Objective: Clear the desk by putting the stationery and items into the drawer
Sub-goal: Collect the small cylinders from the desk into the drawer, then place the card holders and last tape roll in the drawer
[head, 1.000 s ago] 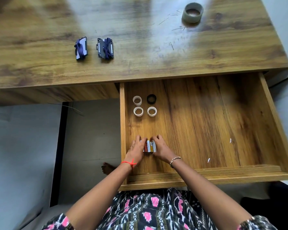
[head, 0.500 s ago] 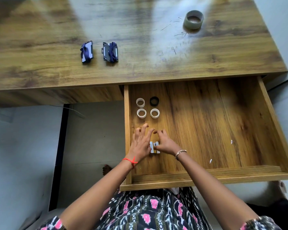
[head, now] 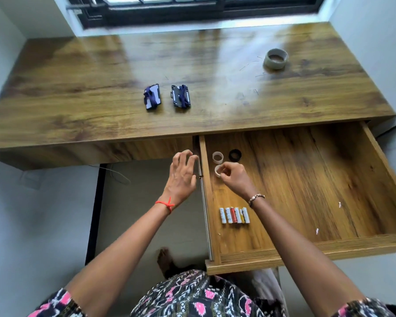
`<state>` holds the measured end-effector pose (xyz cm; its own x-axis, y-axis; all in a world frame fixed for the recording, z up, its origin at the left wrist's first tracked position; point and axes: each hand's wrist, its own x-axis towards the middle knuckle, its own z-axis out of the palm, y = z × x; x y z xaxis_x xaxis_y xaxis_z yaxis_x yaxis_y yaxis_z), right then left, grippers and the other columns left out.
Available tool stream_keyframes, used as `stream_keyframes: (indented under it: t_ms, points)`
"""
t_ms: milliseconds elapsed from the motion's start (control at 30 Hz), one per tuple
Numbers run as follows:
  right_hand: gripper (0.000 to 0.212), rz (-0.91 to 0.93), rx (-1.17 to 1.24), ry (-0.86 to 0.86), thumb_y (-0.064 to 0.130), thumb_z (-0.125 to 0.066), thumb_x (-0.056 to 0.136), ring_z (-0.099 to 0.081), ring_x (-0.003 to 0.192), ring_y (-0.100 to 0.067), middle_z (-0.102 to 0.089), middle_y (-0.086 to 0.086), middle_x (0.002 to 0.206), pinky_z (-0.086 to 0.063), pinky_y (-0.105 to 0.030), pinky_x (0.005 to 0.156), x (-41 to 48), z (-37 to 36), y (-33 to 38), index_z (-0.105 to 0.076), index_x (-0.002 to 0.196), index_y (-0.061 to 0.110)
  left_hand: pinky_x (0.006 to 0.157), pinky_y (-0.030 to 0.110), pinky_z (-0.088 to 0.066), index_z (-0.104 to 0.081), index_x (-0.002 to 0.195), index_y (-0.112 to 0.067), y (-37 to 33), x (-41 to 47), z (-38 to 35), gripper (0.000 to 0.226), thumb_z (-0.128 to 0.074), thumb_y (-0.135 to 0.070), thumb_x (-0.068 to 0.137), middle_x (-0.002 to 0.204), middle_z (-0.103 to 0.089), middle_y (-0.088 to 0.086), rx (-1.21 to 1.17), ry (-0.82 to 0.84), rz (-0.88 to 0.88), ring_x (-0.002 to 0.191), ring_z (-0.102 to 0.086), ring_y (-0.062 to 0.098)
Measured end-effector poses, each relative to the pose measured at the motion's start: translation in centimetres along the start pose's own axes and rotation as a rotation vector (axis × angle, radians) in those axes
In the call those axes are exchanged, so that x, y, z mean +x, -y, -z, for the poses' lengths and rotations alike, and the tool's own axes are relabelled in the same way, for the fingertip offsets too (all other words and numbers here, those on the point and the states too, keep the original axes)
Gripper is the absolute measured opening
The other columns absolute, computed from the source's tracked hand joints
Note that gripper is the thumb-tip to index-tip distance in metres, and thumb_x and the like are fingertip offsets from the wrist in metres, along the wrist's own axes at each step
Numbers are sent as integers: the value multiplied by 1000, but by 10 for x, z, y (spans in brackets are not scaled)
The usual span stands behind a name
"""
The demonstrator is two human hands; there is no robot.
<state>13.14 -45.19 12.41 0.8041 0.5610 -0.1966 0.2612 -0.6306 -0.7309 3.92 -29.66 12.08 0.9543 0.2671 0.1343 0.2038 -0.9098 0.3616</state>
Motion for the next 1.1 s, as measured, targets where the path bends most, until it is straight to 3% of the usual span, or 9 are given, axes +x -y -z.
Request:
stream_keyframes:
  t_ms: [200, 333, 400, 467, 533, 767, 967, 1100]
  points:
    - [14, 17, -30, -104, 7, -55, 88, -59, 77, -10, -63, -1, 84, -46, -11, 60, 2, -28, 49, -68, 94, 7, 106, 37, -33, -49, 121, -10, 58, -11, 38, 43, -56, -4, 78, 130, -38, 11, -33, 45, 3, 128, -28, 28]
    - [16, -22, -54, -163, 11, -55, 83, -58, 74, -14, -64, 1, 73, -52, -30, 61, 10, -47, 76, -68, 80, 21, 103, 36, -36, -54, 116, -9, 92, -11, 61, 38, -55, -2, 79, 126, -41, 9, -66, 52, -10, 122, -33, 26]
    - [16, -22, -46, -167, 7, -55, 83, -57, 67, -14, -65, -5, 72, -49, -31, 61, 14, -53, 94, -69, 81, 14, 102, 36, -37, -55, 115, -9, 108, -9, 74, 36, -55, -3, 80, 125, -42, 8, -83, 59, 1, 120, -35, 25]
    - [16, -7, -45, -175, 3, -55, 83, -55, 61, -12, -64, -8, 71, -47, -27, 59, 19, -55, 109, -70, 82, 9, 101, 38, -38, -55, 115, -9, 120, -5, 85, 34, -55, -4, 81, 124, -44, 8, -115, 74, 19, 119, -37, 26]
    - [17, 7, -54, -184, 2, -55, 82, -50, 56, -7, -60, -5, 67, -40, -15, 54, 26, -57, 125, -70, 82, 7, 100, 39, -39, -54, 116, -8, 132, 1, 95, 33, -54, -4, 82, 123, -45, 9, -165, 84, 42, 119, -38, 26]
    - [17, 13, -63, -242, 2, -54, 81, -55, 68, -12, -62, -4, 71, -33, -14, 56, 64, -53, 159, -70, 83, 6, 102, 31, -37, -52, 119, -2, 158, 32, 120, 33, -54, -8, 86, 123, -49, 16, -322, 108, 145, 116, -49, 27]
    - [14, -35, -72, -308, 7, -57, 84, -57, 74, -15, -68, -13, 83, -40, -22, 68, 108, -48, 172, -69, 90, 2, 97, 33, -40, -49, 120, -1, 170, 70, 129, 37, -58, -13, 86, 123, -53, 16, -399, 98, 253, 112, -52, 29]
    - [19, -129, -84, -366, 15, -57, 86, -64, 86, -27, -70, -16, 91, -46, -27, 71, 149, -46, 174, -68, 95, 2, 97, 31, -38, -46, 125, 0, 178, 105, 128, 46, -60, -22, 87, 127, -52, 18, -451, 108, 373, 119, -49, 28]
